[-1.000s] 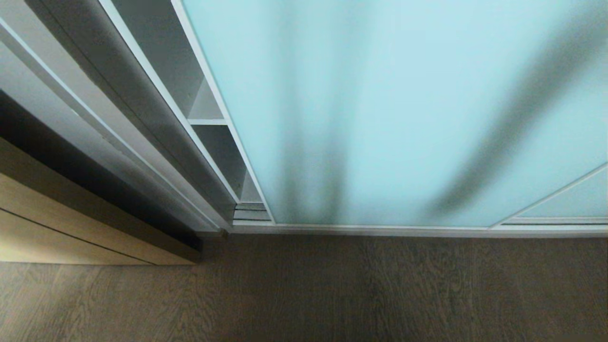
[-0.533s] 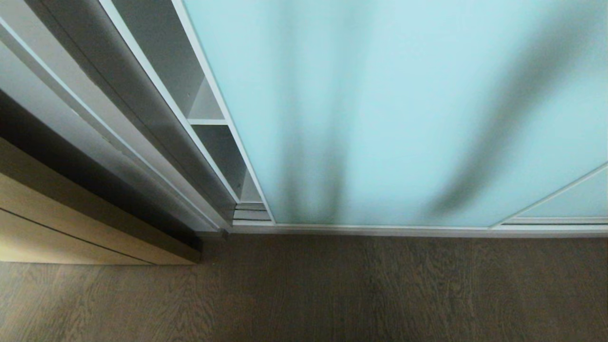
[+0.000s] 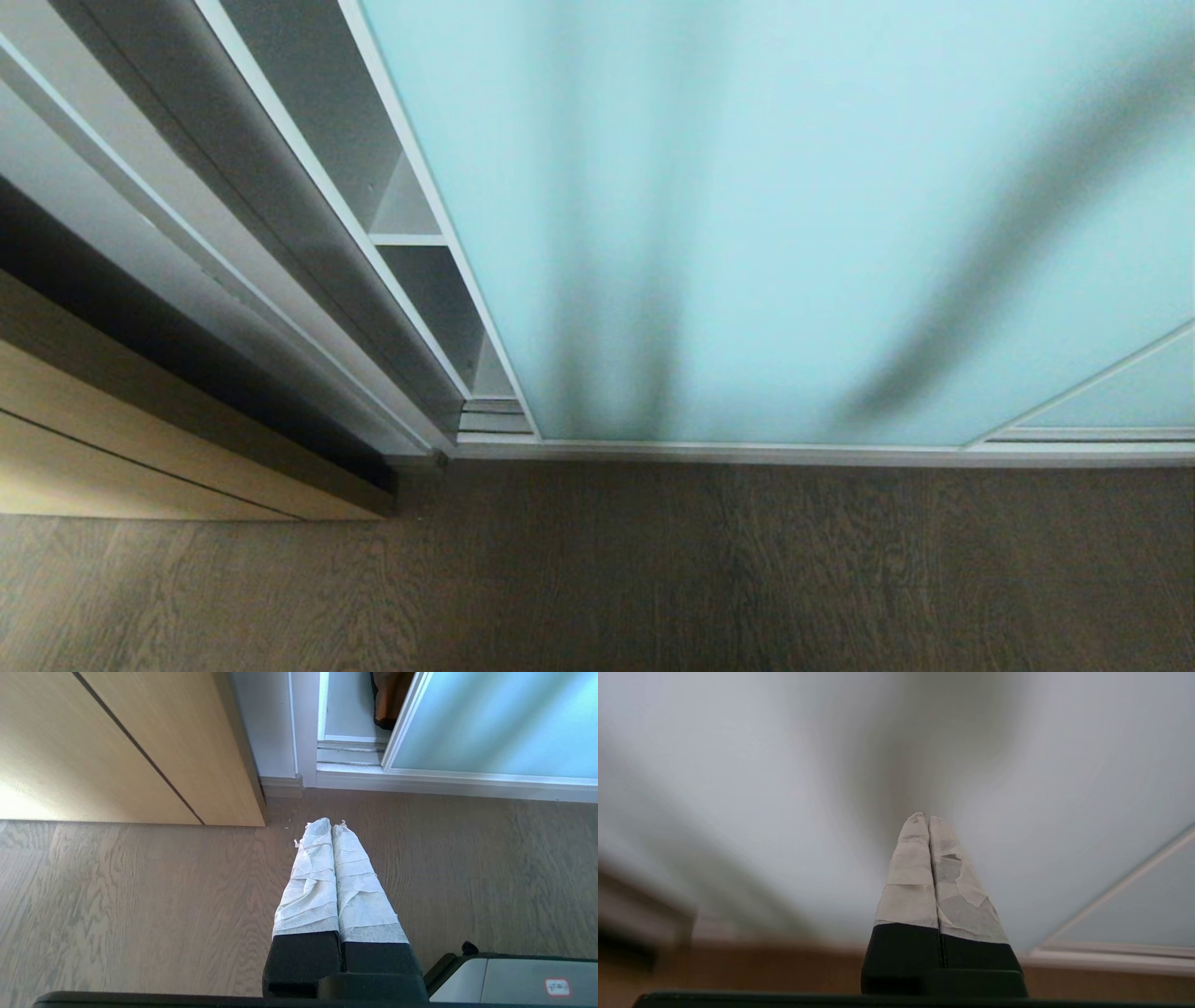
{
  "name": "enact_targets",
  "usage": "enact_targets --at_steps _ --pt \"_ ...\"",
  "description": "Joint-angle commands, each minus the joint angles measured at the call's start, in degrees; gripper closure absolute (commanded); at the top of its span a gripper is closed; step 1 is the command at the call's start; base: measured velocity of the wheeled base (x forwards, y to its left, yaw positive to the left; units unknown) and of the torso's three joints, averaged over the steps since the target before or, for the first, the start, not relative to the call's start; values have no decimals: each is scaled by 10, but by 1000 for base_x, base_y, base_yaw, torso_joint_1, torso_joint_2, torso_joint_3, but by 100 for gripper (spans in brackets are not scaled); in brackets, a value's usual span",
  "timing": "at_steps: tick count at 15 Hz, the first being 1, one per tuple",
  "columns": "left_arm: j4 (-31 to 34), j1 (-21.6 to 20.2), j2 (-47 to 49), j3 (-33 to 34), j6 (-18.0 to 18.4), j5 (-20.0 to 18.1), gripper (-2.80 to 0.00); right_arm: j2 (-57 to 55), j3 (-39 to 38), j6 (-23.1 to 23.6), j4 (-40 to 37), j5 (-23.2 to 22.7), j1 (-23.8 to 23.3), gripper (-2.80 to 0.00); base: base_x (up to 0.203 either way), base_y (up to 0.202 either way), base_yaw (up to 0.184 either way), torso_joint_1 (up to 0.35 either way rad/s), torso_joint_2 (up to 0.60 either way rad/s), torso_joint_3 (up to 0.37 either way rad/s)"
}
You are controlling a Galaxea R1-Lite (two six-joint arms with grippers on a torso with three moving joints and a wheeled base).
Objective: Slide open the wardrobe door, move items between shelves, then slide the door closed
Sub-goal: Open the door
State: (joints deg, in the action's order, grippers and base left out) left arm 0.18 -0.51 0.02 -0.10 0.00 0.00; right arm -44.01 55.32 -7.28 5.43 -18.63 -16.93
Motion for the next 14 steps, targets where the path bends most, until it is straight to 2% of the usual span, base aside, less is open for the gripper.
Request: enact_targets --at_steps 1,3,6,9,11,13,14 --pt "0 0 -1 0 0 0 0 123 -66 45 -37 44 76 0 0 0 0 0 0 0" --pt "0 0 -1 0 0 0 0 214 -177 75 -58 86 112 0 0 0 0 0 0 0" --pt "0 0 -1 0 0 0 0 331 -314 102 -88 115 148 0 0 0 0 0 0 0" --pt "0 0 -1 0 0 0 0 424 -383 109 -137 119 162 0 0 0 0 0 0 0" --pt "0 0 -1 0 0 0 0 440 -430 103 -157 129 165 0 0 0 0 0 0 0" --pt "0 0 -1 0 0 0 0 440 -480 101 -142 140 166 0 0 0 0 0 0 0" --pt "0 0 -1 0 0 0 0 440 -496 99 -109 144 166 0 0 0 0 0 0 0"
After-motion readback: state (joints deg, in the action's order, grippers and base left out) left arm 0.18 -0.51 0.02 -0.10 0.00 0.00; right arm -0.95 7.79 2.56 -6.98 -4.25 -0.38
